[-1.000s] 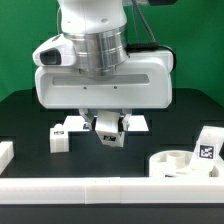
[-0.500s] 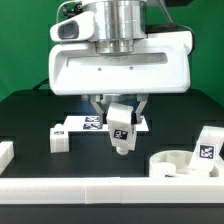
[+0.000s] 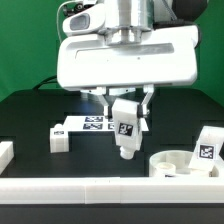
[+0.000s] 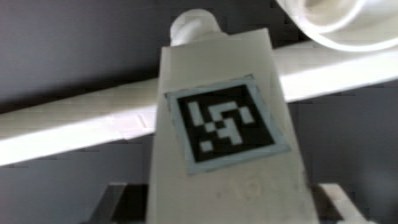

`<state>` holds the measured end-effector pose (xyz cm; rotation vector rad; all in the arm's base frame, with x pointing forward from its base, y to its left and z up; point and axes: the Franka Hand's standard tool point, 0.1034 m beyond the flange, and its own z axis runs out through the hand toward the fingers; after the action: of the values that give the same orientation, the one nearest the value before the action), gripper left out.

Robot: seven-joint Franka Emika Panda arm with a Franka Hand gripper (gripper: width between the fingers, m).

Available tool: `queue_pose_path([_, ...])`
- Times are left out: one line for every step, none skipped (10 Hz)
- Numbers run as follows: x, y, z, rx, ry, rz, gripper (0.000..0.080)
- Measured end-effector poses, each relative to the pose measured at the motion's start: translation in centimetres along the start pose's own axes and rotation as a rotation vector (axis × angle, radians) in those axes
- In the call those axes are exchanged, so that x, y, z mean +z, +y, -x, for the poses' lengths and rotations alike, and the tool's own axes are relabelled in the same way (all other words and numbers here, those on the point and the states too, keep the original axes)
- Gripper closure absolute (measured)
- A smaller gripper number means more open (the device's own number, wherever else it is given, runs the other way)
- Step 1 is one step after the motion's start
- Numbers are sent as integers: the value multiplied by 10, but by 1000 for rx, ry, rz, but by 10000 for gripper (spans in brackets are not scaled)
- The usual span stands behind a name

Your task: Assemble stool

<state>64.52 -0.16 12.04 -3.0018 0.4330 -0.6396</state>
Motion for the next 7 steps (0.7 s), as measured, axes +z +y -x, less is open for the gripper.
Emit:
queue_pose_path([-1, -6, -5, 10, 46, -14, 472])
queue_pose_path([1, -5, -3, 7, 40, -13, 472])
queue_pose_path([1, -5, -3, 7, 40, -13, 472])
queue_pose_path([1, -5, -3, 6, 39, -13, 472])
queue_pose_path([1, -3, -3, -2, 48, -12, 472])
queue_pose_path([0, 5, 0, 12, 67, -14, 472])
queue_pose_path([0, -7, 6, 35, 64, -38, 472])
